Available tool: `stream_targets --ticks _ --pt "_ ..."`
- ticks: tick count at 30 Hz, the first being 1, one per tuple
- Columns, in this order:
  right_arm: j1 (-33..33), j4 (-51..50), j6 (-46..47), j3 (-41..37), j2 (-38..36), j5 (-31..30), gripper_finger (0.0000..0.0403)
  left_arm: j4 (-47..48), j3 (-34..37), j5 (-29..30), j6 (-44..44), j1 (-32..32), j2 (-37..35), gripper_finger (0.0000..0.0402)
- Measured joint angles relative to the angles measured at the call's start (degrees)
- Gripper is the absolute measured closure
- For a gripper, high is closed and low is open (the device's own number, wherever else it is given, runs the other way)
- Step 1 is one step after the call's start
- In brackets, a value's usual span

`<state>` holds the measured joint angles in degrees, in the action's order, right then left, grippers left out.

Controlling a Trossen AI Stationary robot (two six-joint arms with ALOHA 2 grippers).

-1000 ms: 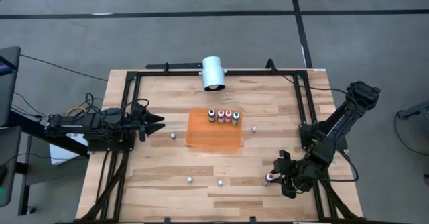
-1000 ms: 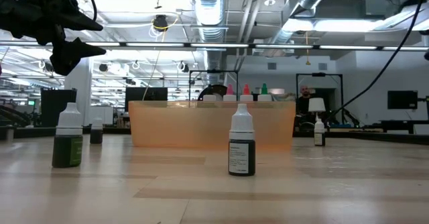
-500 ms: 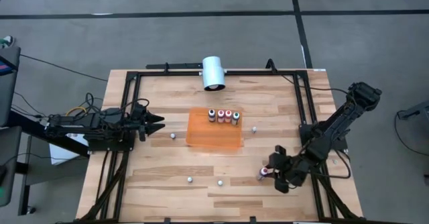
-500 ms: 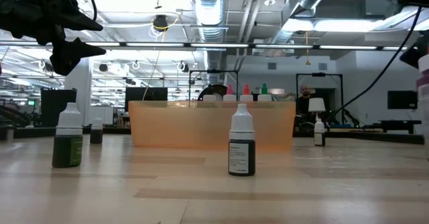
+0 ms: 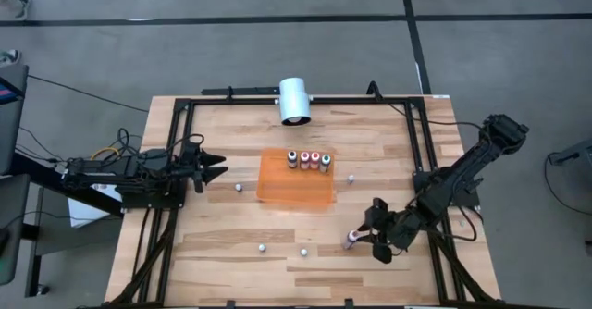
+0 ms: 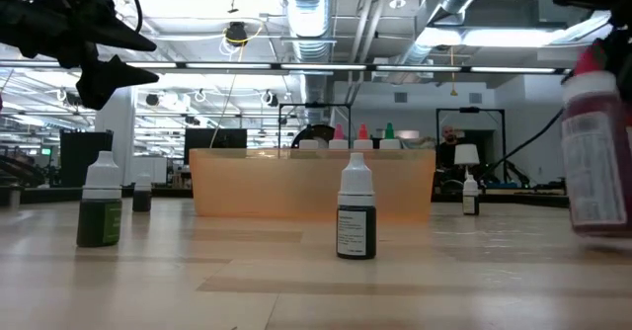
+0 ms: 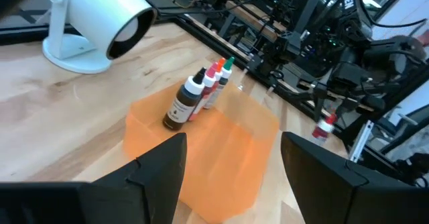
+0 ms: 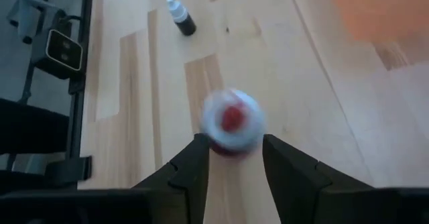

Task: Pick & Place food coloring
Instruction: Put the large red food coloring bottle into the orange bin

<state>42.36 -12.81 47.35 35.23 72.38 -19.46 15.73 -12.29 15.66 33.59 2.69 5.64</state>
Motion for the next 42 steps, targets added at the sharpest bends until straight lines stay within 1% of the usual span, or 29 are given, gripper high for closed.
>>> stream_targets --ticks 8,11,16,21,24,30,36,39,42 --pt "-4.0 -0.1 -8.6 4.7 0.0 0.1 0.0303 0.0 0.0 0.2 0.2 0.0 0.0 0.0167" --pt "-5.4 -0.4 -10.8 5.1 -0.1 2.2 0.0311 0.0 0.0 0.2 0.3 0.0 0.0 0.0167" --pt "-7.3 -1.4 -11.8 5.1 -0.1 7.2 0.0311 0.0 0.0 0.2 0.4 0.0 0.0 0.0167" --pt "-7.5 -1.9 -11.8 5.1 -0.1 7.7 0.0310 0.0 0.0 0.2 0.3 0.0 0.0 0.0167" --pt "-6.8 -4.2 -10.7 5.1 -0.1 7.7 0.0310 0.0 0.0 0.2 0.3 0.0 0.0 0.0167" --pt "-4.4 -12.4 -6.2 5.1 -0.1 7.0 0.0310 0.0 0.0 0.2 0.1 0.0 0.0 0.0167" --pt "-2.2 -14.0 -1.8 3.6 -0.1 7.4 0.0308 0.0 0.0 0.2 0.2 0.0 0.0 0.0167" --pt "-2.2 -13.7 0.1 3.1 -0.1 7.4 0.0297 0.0 0.0 0.2 0.2 0.0 0.0 0.0167" --pt "-2.4 -13.3 0.7 2.6 -0.1 7.5 0.0273 0.0 0.0 0.2 0.2 0.0 0.0 0.0167"
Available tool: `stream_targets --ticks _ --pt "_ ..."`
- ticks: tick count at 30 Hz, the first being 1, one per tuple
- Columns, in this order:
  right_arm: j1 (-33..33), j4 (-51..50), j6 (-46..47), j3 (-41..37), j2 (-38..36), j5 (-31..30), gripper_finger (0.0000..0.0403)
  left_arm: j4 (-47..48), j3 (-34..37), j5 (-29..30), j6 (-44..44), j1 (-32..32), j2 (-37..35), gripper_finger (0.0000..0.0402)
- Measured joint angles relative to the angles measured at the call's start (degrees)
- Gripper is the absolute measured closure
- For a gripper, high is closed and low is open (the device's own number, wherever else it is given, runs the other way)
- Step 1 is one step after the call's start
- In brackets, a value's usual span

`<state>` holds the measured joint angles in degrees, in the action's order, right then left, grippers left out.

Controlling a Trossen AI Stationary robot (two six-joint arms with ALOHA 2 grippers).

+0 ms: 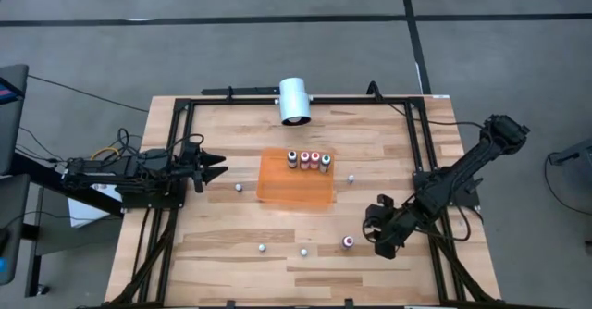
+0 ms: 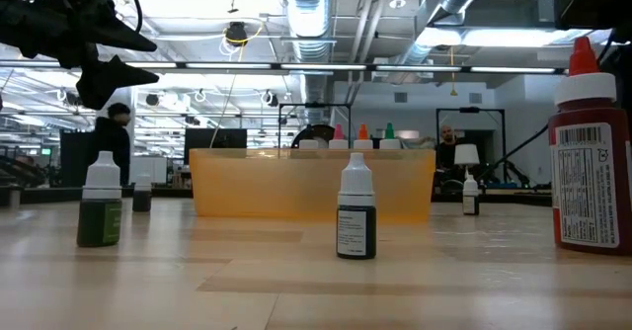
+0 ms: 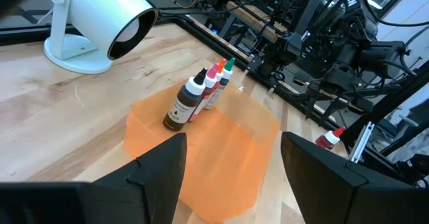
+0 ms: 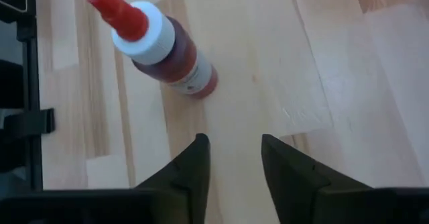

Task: Pick & Place food coloring
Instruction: Put the large red food coloring bottle into the orange bin

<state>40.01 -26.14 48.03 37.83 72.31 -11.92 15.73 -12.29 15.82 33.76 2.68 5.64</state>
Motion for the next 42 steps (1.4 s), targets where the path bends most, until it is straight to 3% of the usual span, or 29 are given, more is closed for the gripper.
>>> stream_targets --ticks 7,20,27,42 --pt "-0.4 2.5 0.6 -1.8 0.0 0.0 0.0216 0.0 0.0 0.0 0.1 0.0 0.0 0.0167" --pt "-2.7 2.6 0.1 -1.9 0.0 0.4 0.0155 0.0 0.0 0.0 0.1 0.0 0.0 0.0167" --pt "-1.3 9.1 -5.0 -2.0 0.0 0.0 0.0147 0.0 0.0 0.0 0.1 0.0 0.0 0.0167" --pt "-1.9 12.7 -7.6 -2.0 0.1 0.0 0.0147 0.0 0.0 0.0 0.1 0.0 0.0 0.0167"
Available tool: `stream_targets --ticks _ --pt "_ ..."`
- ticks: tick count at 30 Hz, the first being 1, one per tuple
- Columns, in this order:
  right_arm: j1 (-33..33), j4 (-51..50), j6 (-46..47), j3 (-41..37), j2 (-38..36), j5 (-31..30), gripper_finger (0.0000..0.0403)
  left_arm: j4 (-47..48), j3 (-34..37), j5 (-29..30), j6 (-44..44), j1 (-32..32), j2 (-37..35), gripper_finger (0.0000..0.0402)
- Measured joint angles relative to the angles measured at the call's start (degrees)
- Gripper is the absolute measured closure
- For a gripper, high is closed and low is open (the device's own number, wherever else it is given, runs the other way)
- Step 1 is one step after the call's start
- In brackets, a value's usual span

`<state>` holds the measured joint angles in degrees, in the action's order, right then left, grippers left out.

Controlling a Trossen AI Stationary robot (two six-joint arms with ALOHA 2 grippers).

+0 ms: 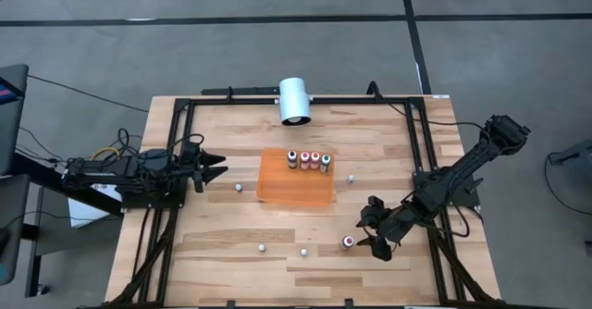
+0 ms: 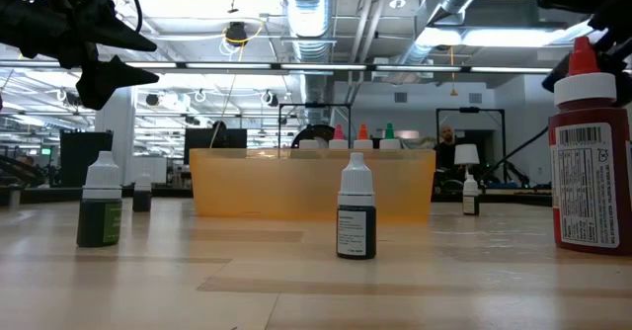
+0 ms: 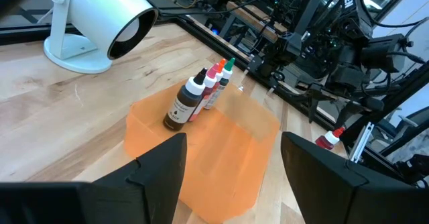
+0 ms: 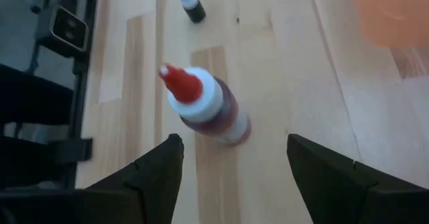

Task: Pick & Place food coloring
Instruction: Put the large red food coloring bottle into the orange bin

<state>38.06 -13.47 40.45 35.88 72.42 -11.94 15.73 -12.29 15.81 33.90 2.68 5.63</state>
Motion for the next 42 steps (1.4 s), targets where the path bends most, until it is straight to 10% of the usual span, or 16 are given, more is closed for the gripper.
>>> stream_targets --ticks 42 --pt "-4.5 12.7 -2.0 0.0 10.4 3.0 0.0147 0.2 0.0 1.4 1.1 0.0 0.0 0.0167"
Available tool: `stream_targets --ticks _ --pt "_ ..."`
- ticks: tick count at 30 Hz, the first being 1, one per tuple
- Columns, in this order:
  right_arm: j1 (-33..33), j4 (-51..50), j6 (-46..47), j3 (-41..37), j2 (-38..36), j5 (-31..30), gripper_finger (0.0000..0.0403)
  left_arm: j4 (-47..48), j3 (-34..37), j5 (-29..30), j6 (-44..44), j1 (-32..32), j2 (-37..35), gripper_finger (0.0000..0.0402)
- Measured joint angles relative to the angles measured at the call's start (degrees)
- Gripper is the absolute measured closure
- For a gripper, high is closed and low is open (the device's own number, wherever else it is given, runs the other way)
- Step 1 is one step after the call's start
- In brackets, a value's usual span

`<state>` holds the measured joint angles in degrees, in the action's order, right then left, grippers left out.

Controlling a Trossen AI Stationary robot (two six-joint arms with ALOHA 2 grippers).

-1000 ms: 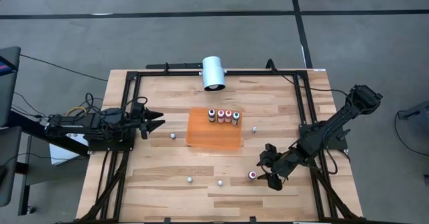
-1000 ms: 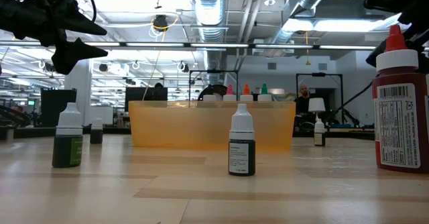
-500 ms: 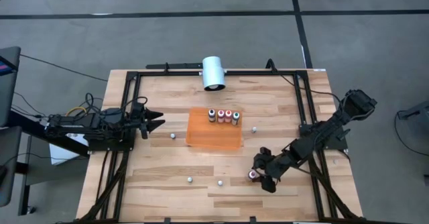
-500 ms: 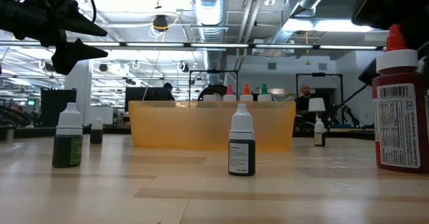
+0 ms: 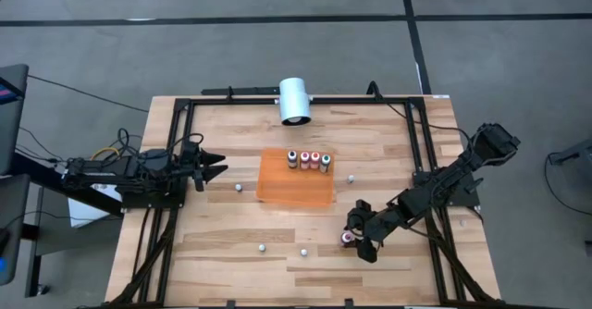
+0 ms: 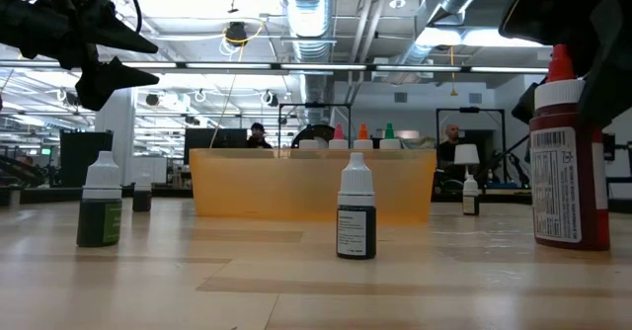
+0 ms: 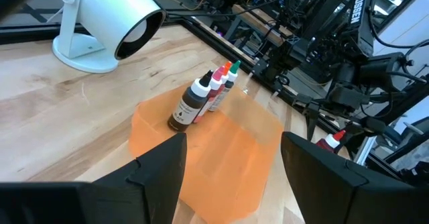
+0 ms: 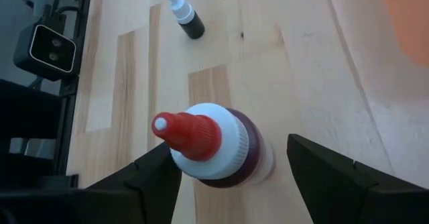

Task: Pick & Place food coloring
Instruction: Put the large red food coloring bottle into the orange bin

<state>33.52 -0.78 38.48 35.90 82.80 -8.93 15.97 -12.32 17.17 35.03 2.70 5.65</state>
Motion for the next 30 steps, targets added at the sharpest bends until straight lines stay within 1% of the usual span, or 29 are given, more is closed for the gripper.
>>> stream_targets --ticks 4,7,10,17,20,23,27,30 --pt "0.0 0.0 0.0 0.0 0.0 -0.1 0.0150 0.0 0.0 0.0 0.0 0.0 0.0 0.0167" --pt "0.0 0.0 0.0 0.0 0.0 -1.1 0.0162 0.0 0.0 0.0 0.0 0.0 0.0 0.0167" --pt "-0.1 0.0 0.0 0.0 0.0 -1.6 0.0183 0.0 0.0 0.0 0.7 0.0 0.0 0.0167" --pt "-0.7 0.3 -0.1 0.0 0.0 -1.7 0.0250 0.0 0.0 0.0 3.3 0.0 0.0 0.0167" --pt "-1.3 1.1 -0.9 0.0 0.0 -1.6 0.0266 0.0 0.0 0.0 3.4 0.0 0.0 0.0167" --pt "-2.2 2.9 -1.0 0.0 0.0 -1.5 0.0266 0.0 0.0 0.1 3.4 0.0 0.0 0.0167" --pt "-3.5 3.6 -1.2 0.3 -0.4 -1.1 0.0249 0.0 0.0 0.1 3.4 0.0 0.0 0.0167" --pt "-4.8 3.7 -3.4 1.9 -0.9 -0.3 0.0245 -0.4 0.0 0.1 3.4 0.0 0.0 0.0167"
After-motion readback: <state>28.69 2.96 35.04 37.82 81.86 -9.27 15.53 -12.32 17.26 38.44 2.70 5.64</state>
